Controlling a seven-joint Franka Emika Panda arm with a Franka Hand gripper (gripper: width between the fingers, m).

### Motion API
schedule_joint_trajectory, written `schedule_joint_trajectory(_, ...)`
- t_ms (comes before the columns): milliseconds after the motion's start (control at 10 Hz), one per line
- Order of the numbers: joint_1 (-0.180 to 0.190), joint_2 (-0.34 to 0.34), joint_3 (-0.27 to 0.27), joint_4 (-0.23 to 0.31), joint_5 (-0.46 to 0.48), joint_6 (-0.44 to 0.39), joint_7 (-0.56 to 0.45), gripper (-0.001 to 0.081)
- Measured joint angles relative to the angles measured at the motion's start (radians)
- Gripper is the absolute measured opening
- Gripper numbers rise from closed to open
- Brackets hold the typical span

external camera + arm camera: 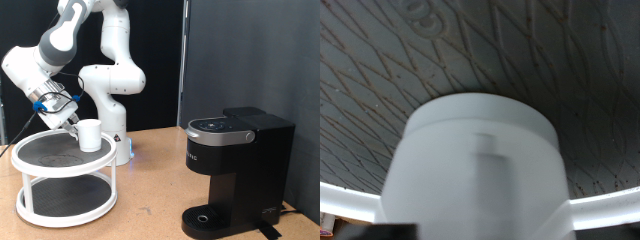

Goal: Make a cup of coffee with the keurig machine

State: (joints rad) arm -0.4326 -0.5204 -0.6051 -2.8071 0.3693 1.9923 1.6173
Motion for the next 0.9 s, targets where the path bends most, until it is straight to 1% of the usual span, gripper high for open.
schedule_joint_trajectory(200, 0.0, 0.0, -0.001, -0.001, 0.0, 0.008, 0.0, 0.0163)
schedule_joint_trajectory(300, 0.0, 0.001, -0.001, -0.002, 0.0, 0.012, -0.001, 0.0163)
schedule_joint_trajectory(400, 0.0, 0.001, -0.001, -0.002, 0.0, 0.015, -0.001, 0.0037)
schedule_joint_trajectory(500, 0.0, 0.001, -0.002, -0.002, 0.0, 0.016, -0.001, 0.0012)
schedule_joint_trajectory(700, 0.0, 0.001, -0.002, -0.001, 0.0, 0.013, 0.0, 0.0003)
schedule_joint_trajectory(800, -0.001, 0.0, -0.002, 0.005, 0.0, -0.002, 0.011, 0.0003)
schedule_joint_trajectory(900, -0.003, -0.002, -0.002, 0.02, 0.0, -0.042, 0.037, 0.0002)
